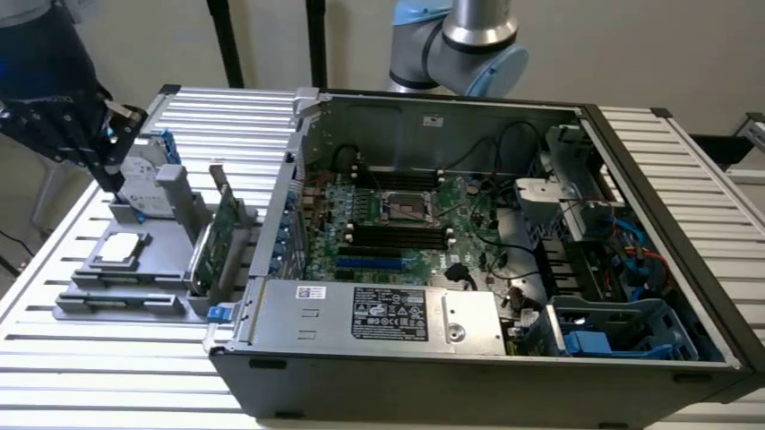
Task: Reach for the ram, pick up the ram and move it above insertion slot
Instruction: 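Reach for the ram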
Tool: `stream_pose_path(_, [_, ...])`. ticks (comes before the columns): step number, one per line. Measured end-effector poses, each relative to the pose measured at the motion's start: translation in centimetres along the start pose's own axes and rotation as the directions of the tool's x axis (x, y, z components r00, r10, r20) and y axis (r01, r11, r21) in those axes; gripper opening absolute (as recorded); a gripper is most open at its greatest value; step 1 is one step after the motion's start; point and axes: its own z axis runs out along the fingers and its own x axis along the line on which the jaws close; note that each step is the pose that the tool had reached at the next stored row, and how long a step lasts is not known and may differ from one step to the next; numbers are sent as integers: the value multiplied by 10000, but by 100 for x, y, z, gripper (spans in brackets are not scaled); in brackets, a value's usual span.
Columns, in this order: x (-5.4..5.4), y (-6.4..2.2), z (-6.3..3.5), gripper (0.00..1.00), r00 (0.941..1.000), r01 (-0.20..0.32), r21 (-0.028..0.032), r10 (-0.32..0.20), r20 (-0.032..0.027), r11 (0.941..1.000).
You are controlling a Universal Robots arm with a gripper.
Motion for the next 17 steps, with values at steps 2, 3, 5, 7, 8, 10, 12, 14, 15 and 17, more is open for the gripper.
stream_pose_path(2, [15, -89, 7, 11, 10000, 1, 0, -1, 0, 10000])
stream_pose_path(3, [27, -129, 11, 11, 10000, 1, 0, -1, 1, 10000])
stream_pose_path(5, [64, -196, 17, 11, 10000, 0, 0, 0, 0, 10000])
stream_pose_path(7, [118, -239, 24, 11, 10000, -1, 1, 1, 0, 10000])
stream_pose_path(8, [146, -244, 28, 11, 10000, 0, 0, 0, 1, 10000])
stream_pose_path(10, [163, -244, 27, 11, 10000, 9, 2, -9, -1, 10000])
stream_pose_path(12, [163, -244, 28, 11, 10000, 9, 2, -9, 1, 10000])
stream_pose_path(14, [167, -244, 28, 11, 10000, 16, 2, -16, 0, 10000])
stream_pose_path(15, [174, -244, 29, 11, 10000, 88, 0, -88, -1, 10000])
stream_pose_path(17, [174, -244, 29, 11, 9990, 441, 2, -441, -15, 9990])
